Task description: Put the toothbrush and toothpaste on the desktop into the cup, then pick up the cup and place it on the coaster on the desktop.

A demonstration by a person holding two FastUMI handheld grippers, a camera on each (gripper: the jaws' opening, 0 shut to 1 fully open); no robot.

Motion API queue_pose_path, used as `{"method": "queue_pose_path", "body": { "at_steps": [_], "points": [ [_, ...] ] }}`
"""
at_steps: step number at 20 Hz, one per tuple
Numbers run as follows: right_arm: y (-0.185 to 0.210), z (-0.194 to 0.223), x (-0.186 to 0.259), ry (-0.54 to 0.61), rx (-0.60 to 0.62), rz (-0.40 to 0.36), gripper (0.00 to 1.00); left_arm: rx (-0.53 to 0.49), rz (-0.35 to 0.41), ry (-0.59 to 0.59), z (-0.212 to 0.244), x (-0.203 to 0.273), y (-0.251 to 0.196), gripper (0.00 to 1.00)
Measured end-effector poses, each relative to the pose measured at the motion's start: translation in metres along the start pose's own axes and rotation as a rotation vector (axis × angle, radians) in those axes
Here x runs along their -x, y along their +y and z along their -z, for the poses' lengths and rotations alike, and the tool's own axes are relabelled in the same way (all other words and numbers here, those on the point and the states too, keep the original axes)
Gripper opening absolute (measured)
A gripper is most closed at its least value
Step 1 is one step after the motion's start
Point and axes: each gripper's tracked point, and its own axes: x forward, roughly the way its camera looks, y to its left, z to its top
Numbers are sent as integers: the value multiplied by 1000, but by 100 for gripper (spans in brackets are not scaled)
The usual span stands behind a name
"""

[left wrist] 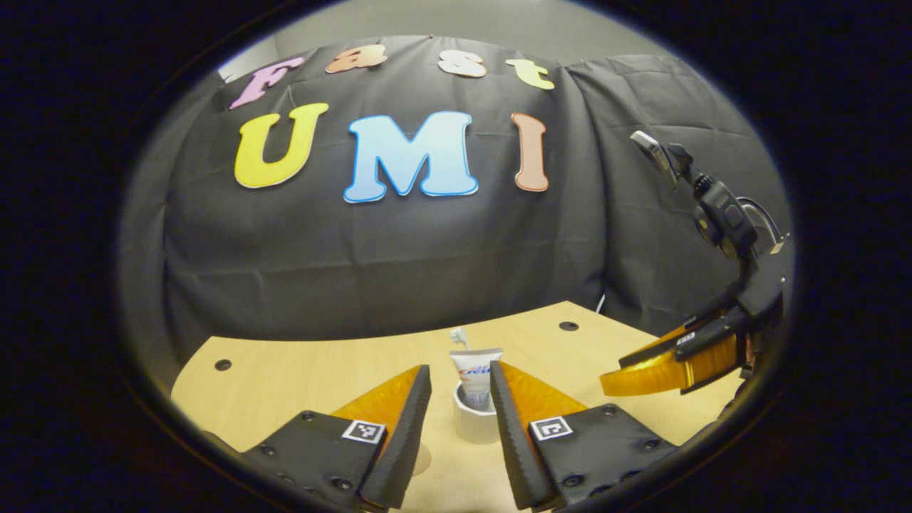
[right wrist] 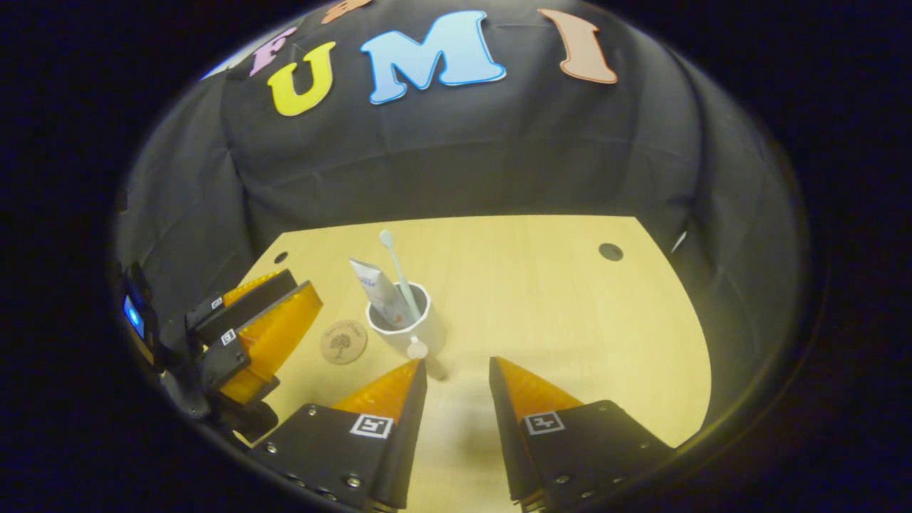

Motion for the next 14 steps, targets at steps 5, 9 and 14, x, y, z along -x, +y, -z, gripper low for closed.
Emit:
{"method": "queue_pose_path", "body": {
  "at_steps": [5, 9, 14],
  "points": [
    [20, -7, -17, 50, 118, -69, 50, 12, -68, 50, 18, 23, 31, 68],
    [29, -3, -34, 120, 231, -99, 54, 34, -107, 86, 30, 35, 47, 74],
    [32, 4, -60, 203, 325, -120, 51, 64, -159, 131, 45, 53, 62, 93]
  ]
}}
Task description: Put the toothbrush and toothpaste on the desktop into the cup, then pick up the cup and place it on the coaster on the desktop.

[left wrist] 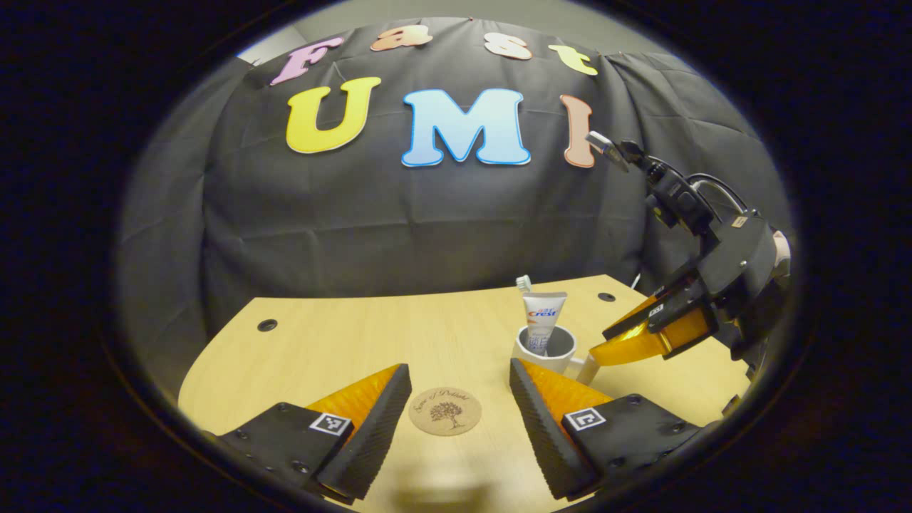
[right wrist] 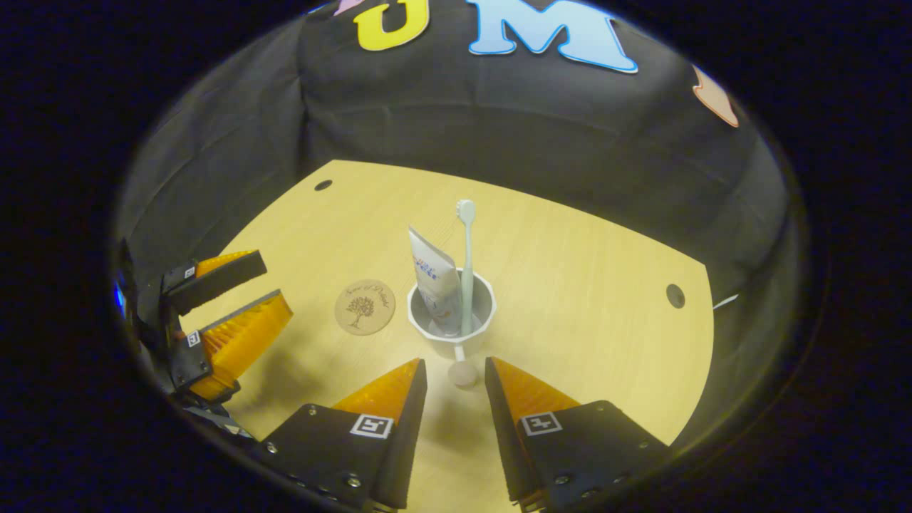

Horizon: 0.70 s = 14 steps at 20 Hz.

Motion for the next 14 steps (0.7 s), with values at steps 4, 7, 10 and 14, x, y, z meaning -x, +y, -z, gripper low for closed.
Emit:
{"method": "queue_pose_path", "body": {
  "at_steps": [4, 7, 10, 14],
  "points": [
    [1, 6, -19, 66, 25, -27, 51, 11, -58, 30, 14, 16, 22, 93],
    [0, 10, -31, 103, 48, -36, 51, 28, -108, 53, 27, 26, 43, 93],
    [-1, 18, -43, 150, 51, -47, 50, 53, -152, 70, 37, 37, 59, 93],
    [-1, 23, -57, 183, 47, -56, 51, 61, -200, 84, 45, 49, 74, 93]
  ]
}}
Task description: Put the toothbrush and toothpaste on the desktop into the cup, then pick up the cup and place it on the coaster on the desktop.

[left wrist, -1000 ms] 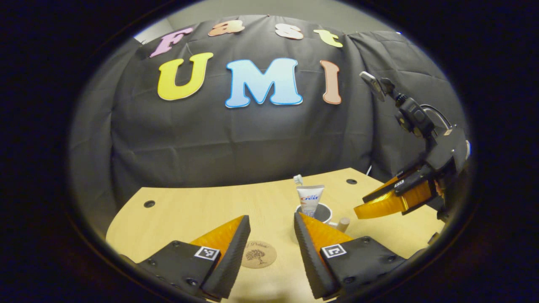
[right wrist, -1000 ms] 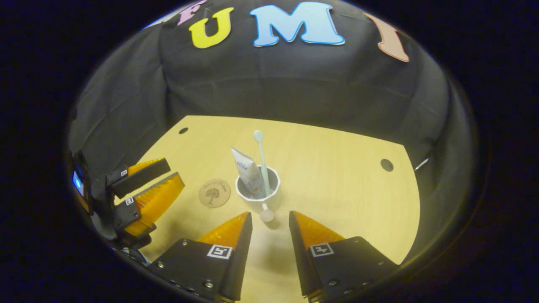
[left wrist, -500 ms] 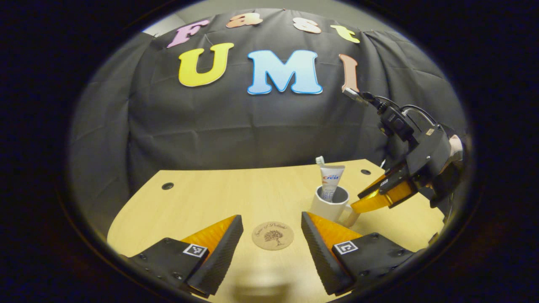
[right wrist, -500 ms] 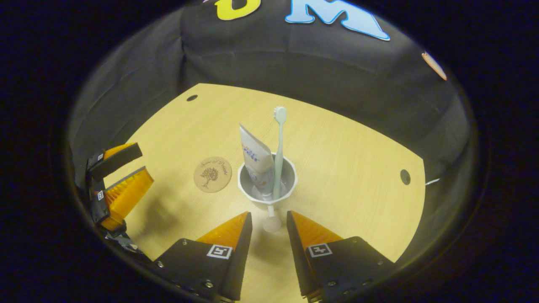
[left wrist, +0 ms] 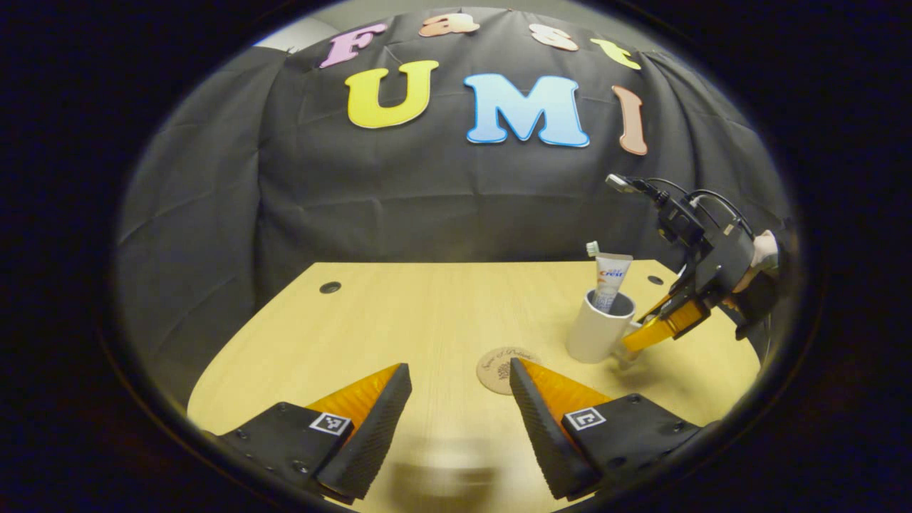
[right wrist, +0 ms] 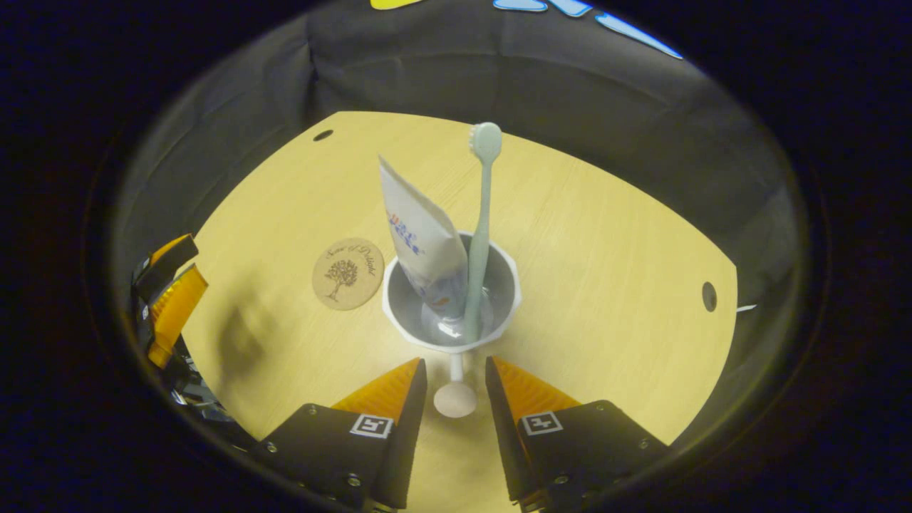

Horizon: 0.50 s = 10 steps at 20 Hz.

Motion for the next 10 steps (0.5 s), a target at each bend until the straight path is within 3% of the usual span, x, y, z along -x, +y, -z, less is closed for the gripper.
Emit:
{"method": "queue_pose_path", "body": {
  "at_steps": [2, 5, 10],
  "points": [
    [-1, 2, -6, 18, -3, 1, 51, 4, -18, 5, 3, 3, 6, 92],
    [1, 3, -11, 25, -17, 4, 29, 12, -35, 9, 6, 6, 11, 93],
    [1, 4, -9, 24, -21, 20, 18, 26, -52, 11, 9, 7, 11, 93]
  ]
}}
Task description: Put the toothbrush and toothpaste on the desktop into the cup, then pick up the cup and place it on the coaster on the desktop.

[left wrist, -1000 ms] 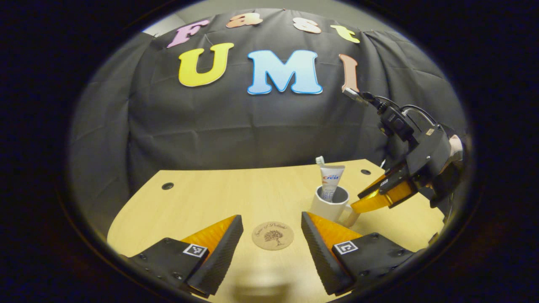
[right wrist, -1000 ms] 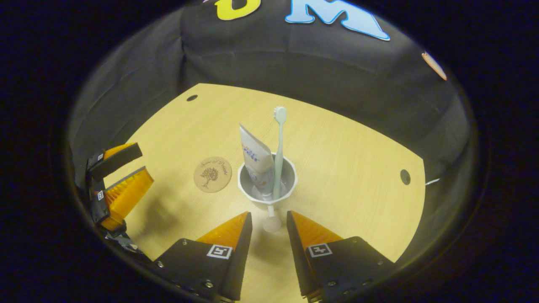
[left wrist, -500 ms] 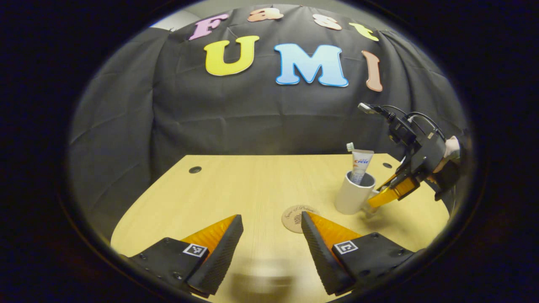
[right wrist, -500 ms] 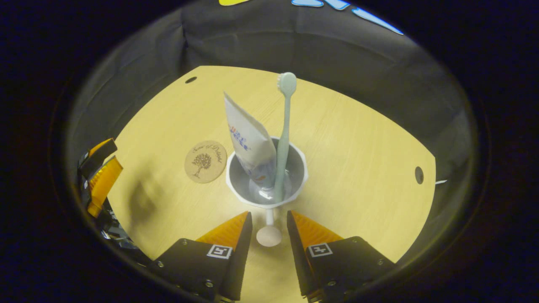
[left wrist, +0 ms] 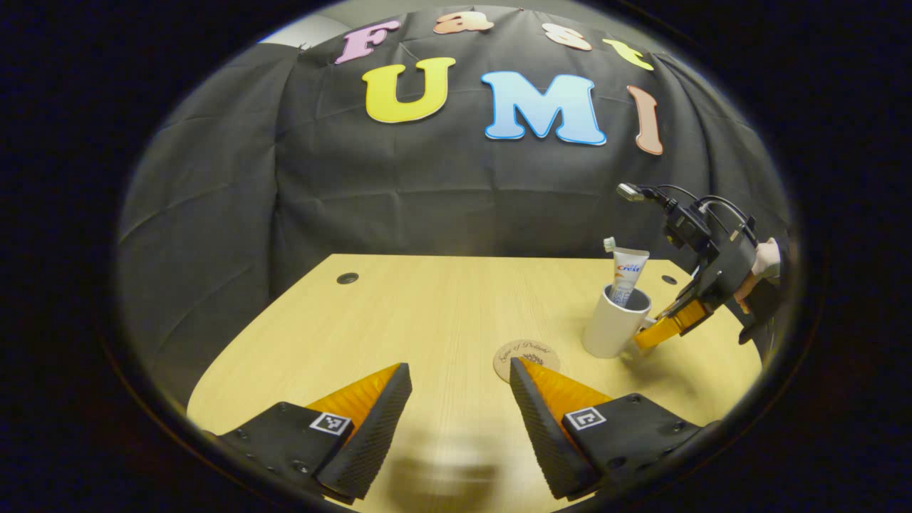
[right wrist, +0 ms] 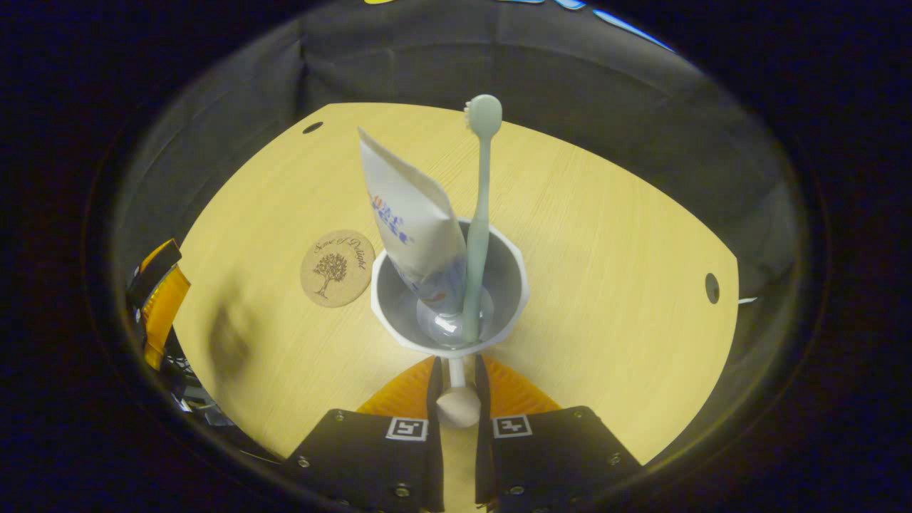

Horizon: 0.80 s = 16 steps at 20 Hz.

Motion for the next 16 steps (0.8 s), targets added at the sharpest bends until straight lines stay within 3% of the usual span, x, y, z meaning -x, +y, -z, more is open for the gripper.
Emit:
{"method": "queue_pose_path", "body": {
  "at_steps": [12, 13, 16],
  "points": [
    [10, -3, 5, -49, -64, -19, 18, 5, 5, -10, -2, 2, -6, 94],
    [10, -3, 8, -59, -85, -22, 11, 5, 4, -11, -2, 2, -5, 94],
    [13, -2, 6, -74, -96, -15, 11, 8, -2, -13, 1, 5, 0, 93]
  ]
}}
